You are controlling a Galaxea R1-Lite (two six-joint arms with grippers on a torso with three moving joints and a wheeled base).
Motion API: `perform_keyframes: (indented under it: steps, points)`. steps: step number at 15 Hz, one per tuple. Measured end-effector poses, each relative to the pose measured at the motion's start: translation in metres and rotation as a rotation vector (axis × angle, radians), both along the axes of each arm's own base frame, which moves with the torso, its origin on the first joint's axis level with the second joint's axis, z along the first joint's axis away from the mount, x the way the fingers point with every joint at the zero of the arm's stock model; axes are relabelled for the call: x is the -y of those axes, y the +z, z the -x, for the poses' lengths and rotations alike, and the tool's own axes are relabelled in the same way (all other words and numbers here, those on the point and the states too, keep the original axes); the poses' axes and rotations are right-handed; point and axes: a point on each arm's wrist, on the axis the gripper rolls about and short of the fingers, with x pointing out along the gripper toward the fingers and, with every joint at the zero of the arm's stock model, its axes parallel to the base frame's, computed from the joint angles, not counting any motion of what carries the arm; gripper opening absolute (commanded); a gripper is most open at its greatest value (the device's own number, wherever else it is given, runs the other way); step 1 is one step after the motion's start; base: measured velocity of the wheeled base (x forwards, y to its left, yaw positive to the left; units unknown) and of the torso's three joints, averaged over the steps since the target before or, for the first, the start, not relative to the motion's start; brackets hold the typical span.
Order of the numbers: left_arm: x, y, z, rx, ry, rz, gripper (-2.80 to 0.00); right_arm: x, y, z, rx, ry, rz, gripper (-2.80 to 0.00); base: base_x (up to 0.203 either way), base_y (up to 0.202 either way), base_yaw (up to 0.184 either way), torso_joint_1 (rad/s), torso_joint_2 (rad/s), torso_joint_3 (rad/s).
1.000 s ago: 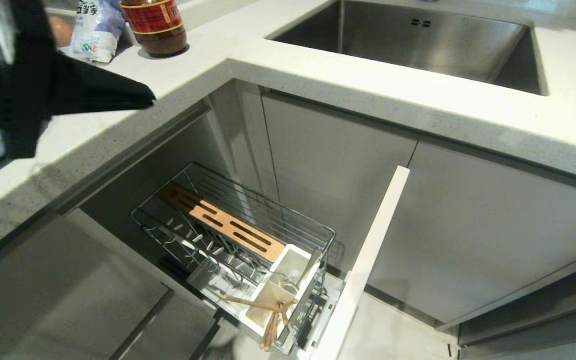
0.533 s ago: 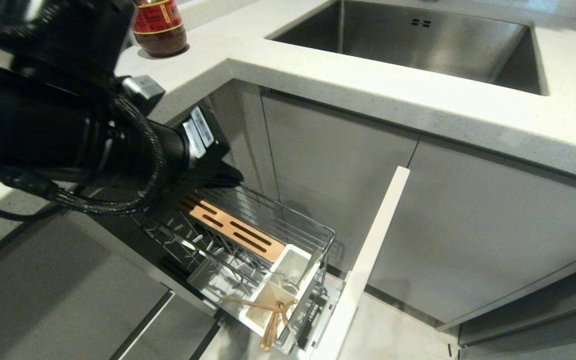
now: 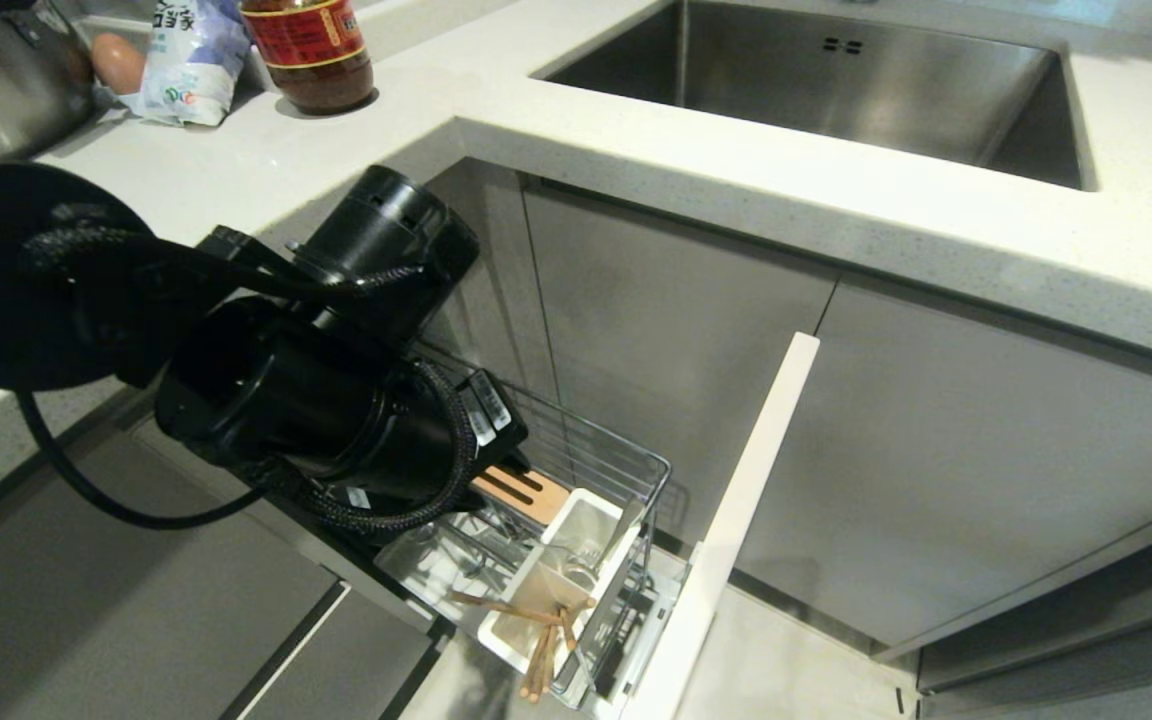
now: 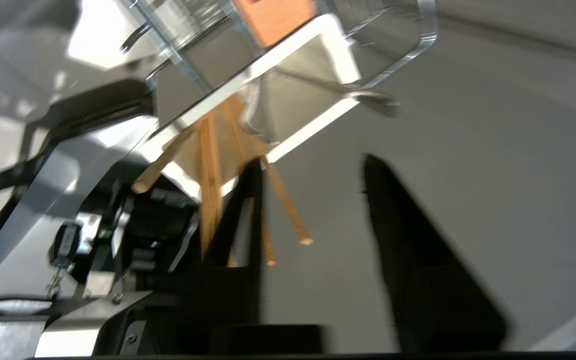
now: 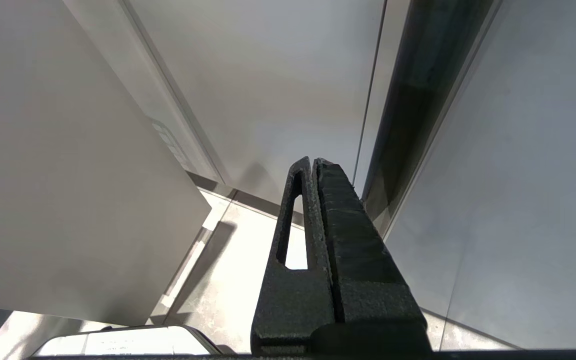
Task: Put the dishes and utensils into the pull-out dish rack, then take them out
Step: Take the fork out of the cupboard
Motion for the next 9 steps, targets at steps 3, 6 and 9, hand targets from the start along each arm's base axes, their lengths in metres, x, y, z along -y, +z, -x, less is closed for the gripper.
perform_keyframes:
  steps: [3,6,9]
  points:
    - [0.006,-0.013,-0.005,-0.041,0.013,-0.020,0.00,0.000,0.000,0.000,0.000,0.000,0.000,-2.80,0.000,0.000,0.000,0.000,0.00,0.000]
    - [0.012,-0.026,-0.011,-0.083,0.014,-0.032,0.00,0.000,0.000,0.000,0.000,0.000,0.000,-2.80,0.000,0.000,0.000,0.000,0.00,0.000]
    - [0.020,-0.039,-0.017,-0.128,0.012,-0.039,0.00,0.000,0.000,0.000,0.000,0.000,0.000,-2.80,0.000,0.000,0.000,0.000,0.00,0.000]
